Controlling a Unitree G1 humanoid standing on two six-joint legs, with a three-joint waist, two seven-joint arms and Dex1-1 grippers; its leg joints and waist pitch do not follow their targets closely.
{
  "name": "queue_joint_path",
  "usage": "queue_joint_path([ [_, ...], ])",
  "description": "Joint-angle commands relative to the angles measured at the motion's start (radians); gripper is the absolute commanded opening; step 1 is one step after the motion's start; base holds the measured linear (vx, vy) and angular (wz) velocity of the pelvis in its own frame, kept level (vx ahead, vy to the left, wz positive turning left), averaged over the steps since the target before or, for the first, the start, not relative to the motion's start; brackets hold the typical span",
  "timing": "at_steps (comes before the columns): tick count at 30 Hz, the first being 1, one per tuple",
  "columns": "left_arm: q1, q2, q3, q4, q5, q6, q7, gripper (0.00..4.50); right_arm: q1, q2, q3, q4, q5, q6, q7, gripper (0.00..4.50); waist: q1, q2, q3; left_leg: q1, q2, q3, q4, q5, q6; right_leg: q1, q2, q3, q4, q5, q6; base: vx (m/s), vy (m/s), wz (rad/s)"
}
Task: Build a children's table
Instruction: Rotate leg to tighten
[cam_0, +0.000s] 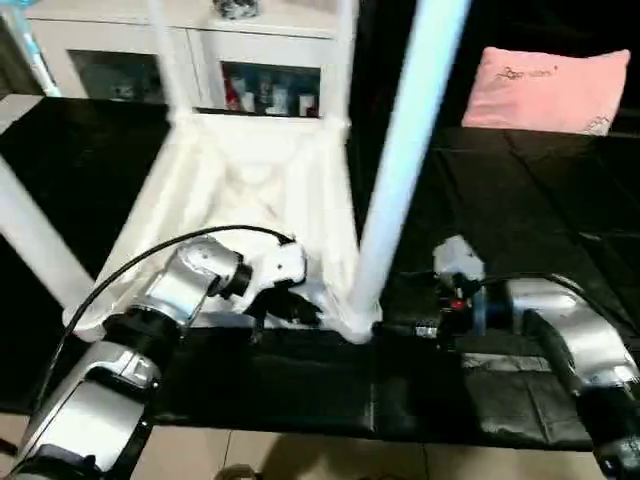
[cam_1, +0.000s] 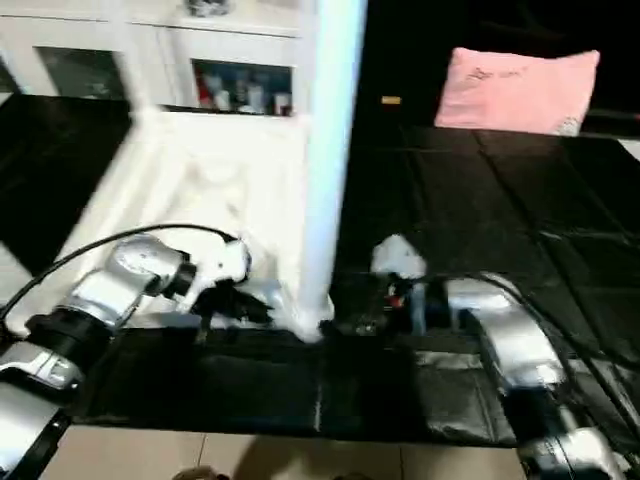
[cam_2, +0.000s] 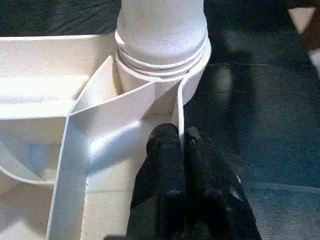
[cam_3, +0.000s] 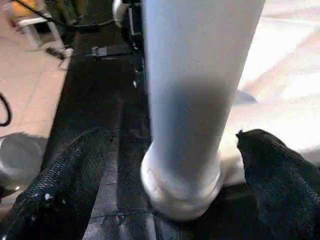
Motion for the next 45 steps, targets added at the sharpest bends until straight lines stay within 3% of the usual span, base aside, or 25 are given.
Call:
queue_joint_path([
  [1,-0.024,-0.03,-0.07,0.0,0.023,-0.044,-0.089,0.0,-0.041,0.017,0.028,0.064,-0.025,-0.037,0.03,4.38,-0.008,0.0,-0.073,0.009,0.028,-0.001,-0.064,-0.212,0.041,0.05,-0.076,0.047,-0.078,-0.273,-0.204,0.0,0.0,0.0],
  [6,-0.028,-0.041,-0.076,0.014,0.027,-0.061,-0.102,0.0,-0.083,0.033,0.048,0.123,-0.008,-0.024,0.1,4.03,-0.001,0.001,-0.075,0.008,0.029,0.001,-0.063,-0.186,0.046,0.054,-0.074,0.047,-0.072,-0.214,-0.222,0.0,0.0,0.0],
  [7,-0.031,-0.043,-0.077,0.02,0.029,-0.066,-0.101,0.0,-0.093,0.029,0.053,0.133,0.006,-0.004,0.135,4.0,0.002,-0.003,-0.075,0.006,0.029,0.001,-0.062,-0.182,0.052,0.056,-0.074,0.047,-0.069,-0.202,-0.225,0.0,0.0,0.0],
  [10,-0.033,-0.044,-0.076,0.03,0.032,-0.073,-0.101,0.0,-0.101,0.023,0.058,0.146,0.012,0.009,0.164,3.65,0.003,-0.005,-0.074,0.004,0.028,0.001,-0.062,-0.189,0.054,0.057,-0.075,0.046,-0.073,-0.236,-0.215,0.0,0.0,0.0],
  [13,-0.036,-0.043,-0.074,0.044,0.037,-0.082,-0.103,0.0,-0.11,0.02,0.062,0.166,0.014,0.014,0.192,3.6,0.003,-0.007,-0.072,0.004,0.026,0.001,-0.062,-0.191,0.049,0.056,-0.076,0.046,-0.078,-0.292,-0.191,0.0,0.0,0.0],
  [14,-0.037,-0.043,-0.074,0.046,0.038,-0.083,-0.102,0.0,-0.112,0.02,0.062,0.17,0.014,0.013,0.196,3.33,0.001,-0.007,-0.072,0.005,0.026,0.001,-0.062,-0.194,0.048,0.054,-0.076,0.045,-0.08,-0.306,-0.187,0.0,0.0,0.0],
  [26,-0.044,-0.045,-0.06,0.09,0.053,-0.092,-0.064,0.0,-0.112,0.035,0.058,0.177,0.015,0.013,0.219,2.39,-0.001,-0.002,-0.071,0.008,0.027,-0.001,-0.064,-0.214,0.041,0.051,-0.074,0.044,-0.084,-0.332,-0.183,0.0,0.0,0.0],
  [29,-0.043,-0.053,-0.03,0.101,0.058,-0.025,0.033,0.0,-0.069,0.042,0.032,0.113,0.034,0.034,0.169,2.28,-0.002,-0.002,-0.068,0.01,0.027,-0.001,-0.066,-0.228,0.033,0.051,-0.073,0.045,-0.085,-0.341,-0.179,0.0,0.0,0.0],
  [32,-0.034,-0.069,0.023,0.077,0.031,0.072,0.125,0.0,-0.022,0.063,0.001,0.046,0.027,0.053,0.055,2.15,-0.005,-0.002,-0.066,0.009,0.023,-0.004,-0.069,-0.241,0.023,0.053,-0.075,0.044,-0.092,-0.389,-0.161,0.0,0.0,0.0],
  [35,-0.015,-0.106,0.091,-0.006,-0.002,0.238,0.253,0.0,0.009,0.134,-0.04,0.023,-0.051,0.085,-0.211,2.07,-0.018,-0.002,-0.064,0.011,0.022,-0.007,-0.07,-0.257,0.006,0.048,-0.076,0.041,-0.096,-0.439,-0.147,0.0,0.0,0.0],
  [36,-0.009,-0.126,0.114,-0.037,-0.015,0.295,0.296,0.0,0.014,0.165,-0.051,0.019,-0.075,0.108,-0.297,2.05,-0.03,0.0,-0.066,-0.003,0.016,-0.011,-0.071,-0.243,0.0,0.057,-0.075,0.037,-0.094,-0.448,-0.136,0.0,0.0,0.0],
  [37,-0.002,-0.15,0.134,-0.072,-0.025,0.348,0.338,0.0,0.017,0.202,-0.064,0.018,-0.099,0.139,-0.394,2.02,-0.038,0.001,-0.064,-0.008,0.017,-0.013,-0.076,-0.244,-0.007,0.058,-0.073,0.035,-0.091,-0.459,-0.126,0.0,0.0,0.0],
  [38,0.001,-0.158,0.139,-0.084,-0.028,0.367,0.352,0.0,0.019,0.215,-0.069,0.016,-0.107,0.15,-0.429,1.99,-0.049,0.0,-0.064,0.001,0.012,-0.01,-0.069,-0.255,-0.006,0.048,-0.071,0.033,-0.103,-0.487,-0.116,0.0,0.0,0.0],
  [40,0.004,-0.199,0.157,-0.109,-0.023,0.403,0.433,0.0,0.016,0.273,-0.087,0.022,-0.132,0.201,-0.56,1.96,-0.067,-0.002,-0.067,-0.003,0.006,-0.008,-0.063,-0.24,0.014,0.05,-0.068,0.034,-0.108,-0.484,-0.112,0.0,0.0,0.0],
  [42,-0.005,-0.25,0.174,-0.11,-0.017,0.434,0.516,0.0,-0.002,0.333,-0.101,0.048,-0.159,0.232,-0.692,1.95,-0.074,0.002,-0.066,-0.001,0.005,-0.006,-0.061,-0.228,0.017,0.045,-0.065,0.035,-0.108,-0.475,-0.118,0.0,0.0,0.0],
  [44,-0.035,-0.305,0.19,-0.058,-0.01,0.423,0.616,0.0,-0.04,0.402,-0.121,0.098,-0.17,0.23,-0.817,1.95,-0.078,-0.002,-0.067,-0.002,0.004,-0.006,-0.061,-0.219,0.022,0.045,-0.063,0.035,-0.11,-0.462,-0.117,0.0,0.0,0.0],
  [45,-0.06,-0.333,0.2,-0.019,-0.001,0.408,0.685,0.0,-0.07,0.439,-0.123,0.13,-0.184,0.223,-0.877,1.95,-0.08,0.005,-0.068,0.0,0.002,-0.005,-0.06,-0.225,0.023,0.042,-0.062,0.035,-0.111,-0.464,-0.118,0.0,0.0,0.0],
])
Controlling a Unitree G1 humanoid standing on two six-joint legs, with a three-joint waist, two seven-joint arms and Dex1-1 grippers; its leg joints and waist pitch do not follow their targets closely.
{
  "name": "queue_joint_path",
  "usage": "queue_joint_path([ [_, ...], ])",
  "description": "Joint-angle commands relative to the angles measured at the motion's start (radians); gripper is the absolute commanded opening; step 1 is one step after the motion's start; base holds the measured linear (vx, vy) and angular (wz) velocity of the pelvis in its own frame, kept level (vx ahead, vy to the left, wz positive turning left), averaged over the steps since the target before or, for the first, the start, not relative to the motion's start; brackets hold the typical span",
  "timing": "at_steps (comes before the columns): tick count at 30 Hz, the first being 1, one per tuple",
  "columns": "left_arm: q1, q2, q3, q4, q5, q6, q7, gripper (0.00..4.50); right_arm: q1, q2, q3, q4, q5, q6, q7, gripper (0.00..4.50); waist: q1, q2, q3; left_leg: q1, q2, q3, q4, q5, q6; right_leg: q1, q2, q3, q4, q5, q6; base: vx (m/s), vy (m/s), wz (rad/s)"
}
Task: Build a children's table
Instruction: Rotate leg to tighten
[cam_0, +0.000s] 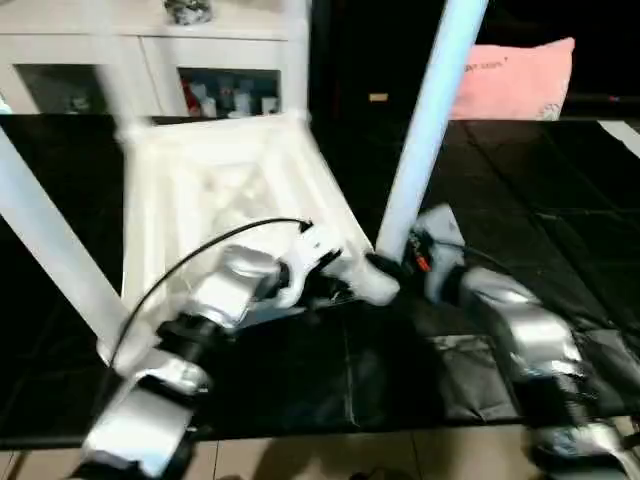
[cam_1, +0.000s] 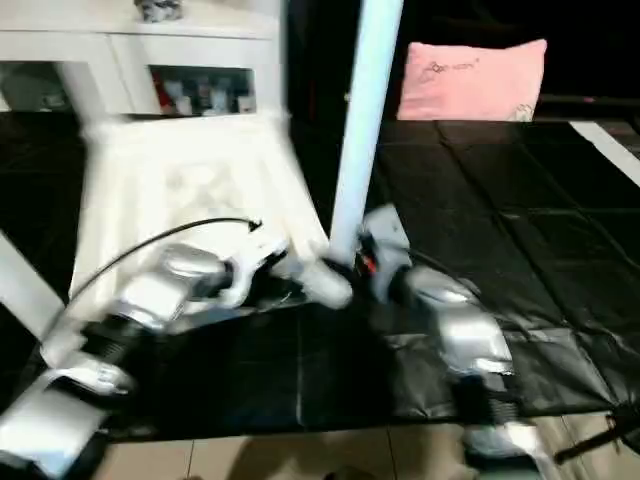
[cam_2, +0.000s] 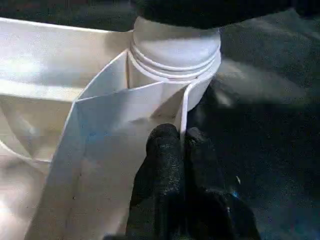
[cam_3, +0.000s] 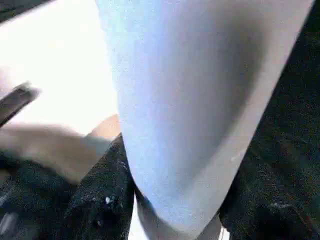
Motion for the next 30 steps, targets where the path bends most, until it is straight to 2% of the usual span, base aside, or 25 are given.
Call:
queue_joint_path([
  [1,-0.059,-0.065,0.03,0.016,-0.019,-0.027,0.113,0.0,-0.014,0.075,0.062,0.076,-0.016,0.035,-0.072,1.95,0.004,-0.002,-0.067,-0.001,0.002,-0.006,-0.059,-0.231,0.023,0.045,-0.063,0.036,-0.111,-0.451,-0.122,0.0,0.0,0.0],
  [2,-0.07,-0.072,0.033,0.029,-0.018,-0.03,0.126,0.0,-0.027,0.088,0.061,0.088,-0.027,0.035,-0.1,1.95,0.004,-0.003,-0.066,-0.002,0.004,-0.007,-0.06,-0.231,0.024,0.046,-0.064,0.038,-0.109,-0.438,-0.125,0.0,0.0,0.0],
  [4,-0.088,-0.074,0.031,0.055,-0.002,-0.047,0.154,0.0,-0.051,0.114,0.039,0.106,-0.023,0.053,-0.143,1.95,0.004,0.003,-0.067,0.0,0.006,-0.008,-0.063,-0.241,0.026,0.046,-0.064,0.039,-0.107,-0.415,-0.131,0.0,0.0,0.0],
  [5,-0.089,-0.072,0.031,0.058,0.0,-0.048,0.153,0.0,-0.053,0.115,0.037,0.106,-0.023,0.051,-0.144,1.95,0.001,0.002,-0.068,-0.005,0.006,-0.008,-0.065,-0.233,0.029,0.05,-0.063,0.04,-0.104,-0.377,-0.138,0.0,0.0,0.0],
  [6,-0.091,-0.063,0.027,0.064,0.007,-0.054,0.153,0.0,-0.055,0.117,0.029,0.104,-0.019,0.047,-0.149,1.95,0.001,0.004,-0.069,-0.004,0.008,-0.007,-0.065,-0.227,0.033,0.051,-0.064,0.042,-0.101,-0.338,-0.149,0.0,0.0,0.0],
  [8,-0.09,-0.051,0.02,0.066,0.014,-0.06,0.145,0.0,-0.055,0.117,0.016,0.097,-0.011,0.046,-0.153,2.49,0.002,0.004,-0.068,-0.004,0.008,-0.006,-0.065,-0.22,0.037,0.053,-0.066,0.044,-0.098,-0.303,-0.164,0.0,0.0,0.0],
  [10,-0.085,-0.036,0.017,0.062,0.017,-0.058,0.131,0.0,-0.049,0.115,0.002,0.077,-0.005,0.045,-0.158,2.65,0.002,0.005,-0.068,-0.004,0.008,-0.005,-0.065,-0.226,0.04,0.055,-0.067,0.044,-0.099,-0.308,-0.169,0.0,0.0,0.0],
  [12,-0.07,0.001,-0.002,0.056,0.027,-0.087,0.076,0.0,-0.023,0.084,0.005,0.048,-0.008,0.028,-0.123,2.89,0.002,0.004,-0.065,-0.004,0.008,-0.006,-0.068,-0.238,0.039,0.055,-0.067,0.043,-0.104,-0.344,-0.158,0.0,0.0,0.0],
  [13,-0.068,0.007,-0.005,0.055,0.028,-0.094,0.066,0.0,-0.019,0.079,0.006,0.044,-0.009,0.026,-0.117,3.01,0.0,0.0,-0.065,-0.005,0.008,-0.006,-0.067,-0.238,0.038,0.055,-0.068,0.044,-0.103,-0.348,-0.155,0.0,0.0,0.0],
  [15,-0.065,0.019,-0.011,0.06,0.027,-0.106,0.038,0.0,-0.01,0.062,0.011,0.041,-0.014,0.016,-0.102,3.08,0.002,0.003,-0.067,-0.006,0.01,-0.008,-0.068,-0.225,0.037,0.057,-0.07,0.045,-0.1,-0.328,-0.159,0.0,0.0,0.0],
  [17,-0.058,0.045,-0.025,0.062,0.027,-0.14,-0.017,0.0,0.01,0.023,0.022,0.025,-0.01,-0.012,-0.042,3.15,0.001,0.001,-0.068,-0.007,0.011,-0.004,-0.065,-0.209,0.047,0.057,-0.069,0.047,-0.095,-0.282,-0.178,0.0,0.0,0.0],
  [20,-0.055,0.061,-0.034,0.067,0.026,-0.151,-0.053,0.0,0.024,-0.004,0.029,0.01,0.001,-0.025,0.007,3.47,0.005,0.003,-0.067,-0.005,0.014,-0.003,-0.065,-0.204,0.05,0.055,-0.07,0.049,-0.092,-0.261,-0.193,0.0,0.0,0.0],
  [21,-0.04,0.115,-0.067,0.074,0.024,-0.228,-0.182,0.0,0.064,-0.096,0.036,-0.045,0.055,-0.063,0.192,3.51,0.01,0.002,-0.069,-0.006,0.012,-0.003,-0.064,-0.205,0.056,0.059,-0.071,0.048,-0.094,-0.264,-0.189,0.0,0.0,0.0],
  [23,-0.025,0.156,-0.089,0.067,0.002,-0.282,-0.323,0.0,0.083,-0.174,0.029,-0.078,0.114,-0.08,0.361,3.51,0.023,-0.001,-0.07,-0.005,0.018,-0.002,-0.064,-0.192,0.08,0.063,-0.072,0.051,-0.091,-0.232,-0.182,0.0,0.0,0.0],
  [24,-0.024,0.158,-0.091,0.067,0.002,-0.285,-0.328,0.0,0.083,-0.177,0.029,-0.078,0.115,-0.081,0.367,3.84,0.027,0.001,-0.071,-0.006,0.019,-0.001,-0.064,-0.174,0.085,0.062,-0.073,0.052,-0.085,-0.198,-0.196,0.0,0.0,0.0],
  [26,-0.018,0.191,-0.122,0.065,0.009,-0.357,-0.41,0.0,0.083,-0.23,0.036,-0.075,0.127,-0.105,0.469,3.92,0.031,0.002,-0.07,-0.005,0.02,-0.001,-0.064,-0.183,0.083,0.059,-0.074,0.049,-0.085,-0.198,-0.21,0.0,0.0,0.0],
  [27,-0.018,0.192,-0.123,0.065,0.009,-0.359,-0.414,0.0,0.083,-0.233,0.038,-0.074,0.127,-0.106,0.475,4.01,0.031,0.002,-0.068,-0.002,0.021,-0.001,-0.065,-0.193,0.076,0.056,-0.074,0.049,-0.086,-0.218,-0.211,0.0,0.0,0.0],
  [29,-0.016,0.211,-0.144,0.071,0.007,-0.395,-0.49,0.0,0.071,-0.286,0.071,-0.052,0.118,-0.138,0.579,4.14,0.04,0.001,-0.068,0.001,0.023,0.0,-0.065,-0.195,0.069,0.055,-0.076,0.049,-0.087,-0.237,-0.214,0.0,0.0,0.0],
  [30,-0.017,0.217,-0.158,0.078,0.01,-0.416,-0.531,0.0,0.059,-0.311,0.094,-0.036,0.115,-0.161,0.648,4.24,0.047,-0.003,-0.07,0.002,0.024,0.0,-0.065,-0.186,0.067,0.056,-0.076,0.049,-0.084,-0.232,-0.216,0.0,0.0,0.0],
])
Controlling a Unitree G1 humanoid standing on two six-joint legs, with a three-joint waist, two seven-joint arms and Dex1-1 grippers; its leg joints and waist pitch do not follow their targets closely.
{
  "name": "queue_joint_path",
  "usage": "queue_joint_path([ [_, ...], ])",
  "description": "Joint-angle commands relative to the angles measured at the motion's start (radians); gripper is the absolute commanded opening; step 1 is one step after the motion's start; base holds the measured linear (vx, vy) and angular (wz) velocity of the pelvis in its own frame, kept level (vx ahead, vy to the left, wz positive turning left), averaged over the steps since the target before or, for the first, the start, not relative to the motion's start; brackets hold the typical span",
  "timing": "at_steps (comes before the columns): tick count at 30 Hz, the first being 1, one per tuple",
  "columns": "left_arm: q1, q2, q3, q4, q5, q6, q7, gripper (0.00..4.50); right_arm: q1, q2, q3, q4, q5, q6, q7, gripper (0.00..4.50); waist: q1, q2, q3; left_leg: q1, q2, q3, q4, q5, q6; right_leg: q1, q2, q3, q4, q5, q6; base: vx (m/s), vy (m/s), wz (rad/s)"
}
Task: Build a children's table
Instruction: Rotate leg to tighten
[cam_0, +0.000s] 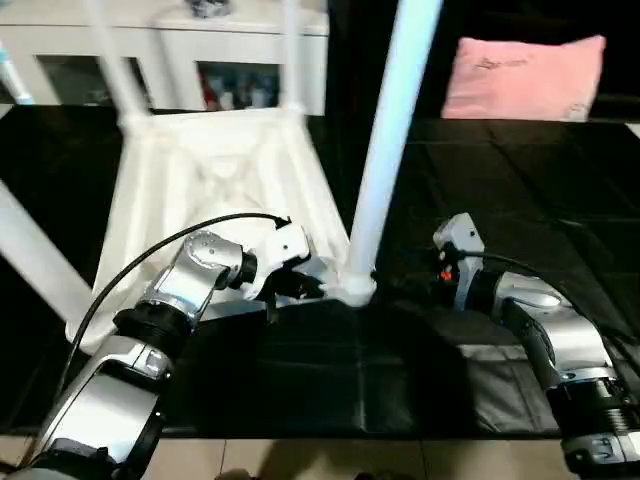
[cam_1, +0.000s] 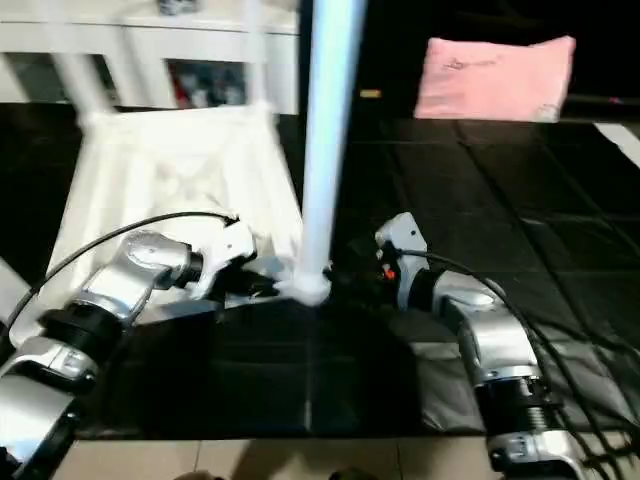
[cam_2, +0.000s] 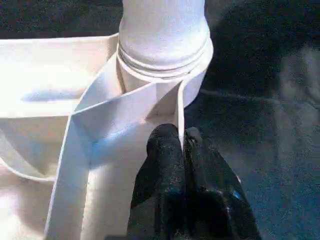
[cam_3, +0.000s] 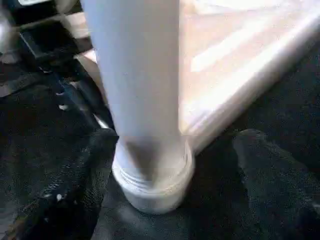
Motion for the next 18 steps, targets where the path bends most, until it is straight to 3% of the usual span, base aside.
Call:
queue_joint_path([
  [1,0.0,-0.004,-0.069,-0.002,0.006,-0.063,-0.131,0.0,-0.035,-0.054,0.043,0.027,-0.004,-0.053,0.145,4.24,0.0,-0.005,-0.071,0.009,0.026,0.0,-0.06,-0.183,0.068,0.06,-0.075,0.048,-0.074,-0.231,-0.212,0.0,0.0,0.0],
  [7,-0.004,-0.005,-0.094,0.01,0.01,-0.106,-0.186,0.0,-0.068,-0.073,0.091,0.065,0.0,-0.09,0.254,4.24,0.026,-0.008,-0.072,0.009,0.029,0.004,-0.058,-0.167,0.068,0.059,-0.076,0.048,-0.069,-0.222,-0.212,0.0,0.0,0.0],
  [9,-0.002,-0.006,-0.109,0.007,0.009,-0.132,-0.232,0.0,-0.092,-0.072,0.124,0.104,-0.008,-0.121,0.326,4.24,0.026,-0.011,-0.074,0.007,0.029,0.003,-0.057,-0.168,0.069,0.06,-0.078,0.046,-0.067,-0.223,-0.214,0.0,0.0,0.0],
  [14,0.004,-0.002,-0.124,-0.004,0.015,-0.155,-0.262,0.0,-0.115,-0.063,0.147,0.139,0.001,-0.129,0.394,4.09,0.034,-0.012,-0.073,0.007,0.03,0.003,-0.058,-0.158,0.072,0.06,-0.078,0.047,-0.066,-0.227,-0.208,0.0,0.0,0.0],
  [18,0.01,0.004,-0.129,-0.004,0.021,-0.174,-0.284,0.0,-0.132,-0.057,0.168,0.172,0.012,-0.13,0.461,3.63,0.036,-0.014,-0.072,0.007,0.03,0.003,-0.059,-0.162,0.07,0.058,-0.078,0.046,-0.069,-0.255,-0.199,0.0,0.0,0.0],
])
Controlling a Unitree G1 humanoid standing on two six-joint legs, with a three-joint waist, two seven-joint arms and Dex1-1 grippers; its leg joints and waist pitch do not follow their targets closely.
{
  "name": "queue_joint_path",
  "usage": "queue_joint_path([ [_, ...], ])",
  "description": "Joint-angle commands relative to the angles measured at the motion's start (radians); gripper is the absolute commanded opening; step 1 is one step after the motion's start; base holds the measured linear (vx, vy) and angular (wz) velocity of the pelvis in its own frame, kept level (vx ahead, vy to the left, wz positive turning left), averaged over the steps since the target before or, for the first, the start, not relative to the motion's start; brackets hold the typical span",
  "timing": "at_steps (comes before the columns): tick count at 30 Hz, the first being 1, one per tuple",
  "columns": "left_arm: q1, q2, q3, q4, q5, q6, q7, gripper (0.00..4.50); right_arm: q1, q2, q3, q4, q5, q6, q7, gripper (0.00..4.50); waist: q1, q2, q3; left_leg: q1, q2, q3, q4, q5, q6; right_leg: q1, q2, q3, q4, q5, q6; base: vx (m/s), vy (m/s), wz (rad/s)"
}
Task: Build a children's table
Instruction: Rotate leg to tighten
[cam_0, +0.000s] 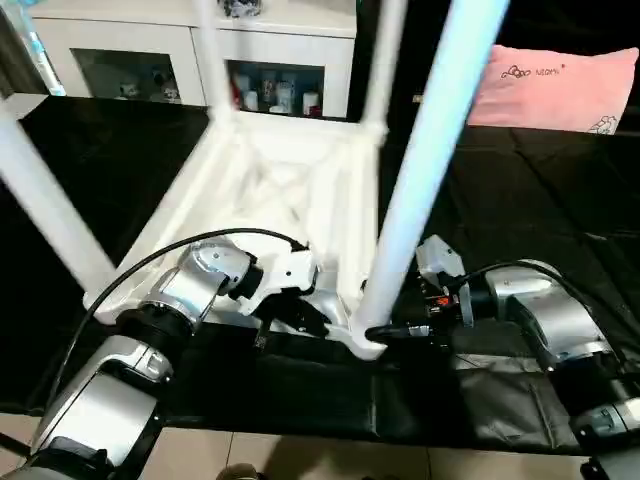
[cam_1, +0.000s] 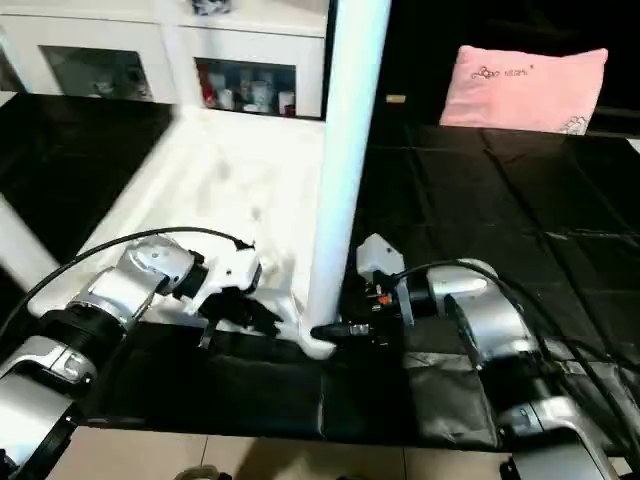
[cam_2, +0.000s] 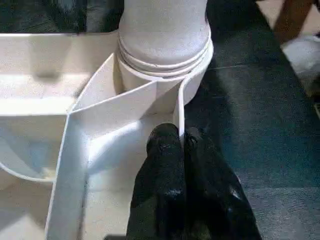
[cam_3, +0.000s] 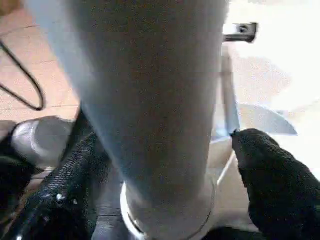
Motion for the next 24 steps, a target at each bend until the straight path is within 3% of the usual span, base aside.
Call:
queue_joint_path([
  [1,0.012,-0.007,-0.047,-0.004,0.023,-0.022,-0.046,0.0,-0.021,-0.001,0.014,0.021,0.009,-0.01,0.037,3.63,-0.006,-0.011,-0.071,0.006,0.03,0.002,-0.061,-0.162,0.069,0.056,-0.078,0.046,-0.07,-0.254,-0.199,0.0,0.0,0.0],
  [3,0.011,-0.006,-0.047,-0.001,0.025,-0.025,-0.048,0.0,-0.025,0.0,0.018,0.03,0.008,-0.014,0.044,3.52,-0.007,-0.012,-0.072,0.005,0.028,0.002,-0.06,-0.163,0.068,0.057,-0.078,0.046,-0.07,-0.26,-0.196,0.0,0.0,0.0],
  [4,0.01,-0.006,-0.047,0.004,0.026,-0.03,-0.051,0.0,-0.031,0.002,0.019,0.046,0.006,-0.02,0.055,3.24,-0.006,-0.013,-0.071,0.005,0.028,0.002,-0.061,-0.162,0.067,0.056,-0.077,0.046,-0.071,-0.264,-0.194,0.0,0.0,0.0],
  [16,0.003,-0.005,-0.041,0.037,0.04,-0.03,-0.019,0.0,-0.033,0.018,0.02,0.054,0.023,-0.003,0.081,2.4,-0.009,-0.007,-0.072,0.007,0.028,0.001,-0.061,-0.174,0.06,0.056,-0.075,0.044,-0.073,-0.278,-0.192,0.0,0.0,0.0],
  [18,0.005,-0.01,-0.025,0.037,0.057,0.044,0.064,0.0,-0.002,0.024,0.003,0.001,0.047,0.035,0.05,2.27,-0.007,-0.001,-0.069,0.011,0.028,0.0,-0.063,-0.188,0.054,0.054,-0.075,0.044,-0.076,-0.298,-0.189,0.0,0.0,0.0],
  [20,0.007,-0.012,-0.017,0.033,0.056,0.064,0.086,0.0,0.012,0.026,-0.003,-0.023,0.053,0.047,0.037,2.22,-0.008,-0.005,-0.067,0.012,0.027,0.001,-0.064,-0.2,0.049,0.056,-0.075,0.045,-0.08,-0.326,-0.178,0.0,0.0,0.0],
  [21,0.017,-0.021,0.011,0.01,0.038,0.118,0.127,0.0,0.038,0.041,-0.025,-0.066,0.058,0.075,-0.031,2.17,-0.009,-0.002,-0.063,0.015,0.026,-0.001,-0.066,-0.227,0.041,0.052,-0.075,0.044,-0.086,-0.389,-0.163,0.0,0.0,0.0],
  [23,0.029,-0.032,0.043,-0.021,0.018,0.185,0.176,0.0,0.061,0.066,-0.053,-0.095,0.051,0.095,-0.127,2.15,-0.009,-0.001,-0.063,0.018,0.027,-0.002,-0.068,-0.235,0.032,0.05,-0.077,0.045,-0.088,-0.401,-0.159,0.0,0.0,0.0],
  [24,0.038,-0.046,0.076,-0.053,-0.002,0.259,0.229,0.0,0.077,0.096,-0.08,-0.114,0.036,0.122,-0.235,2.11,-0.016,-0.003,-0.063,0.013,0.024,-0.005,-0.07,-0.243,0.022,0.054,-0.077,0.042,-0.089,-0.424,-0.154,0.0,0.0,0.0],
])
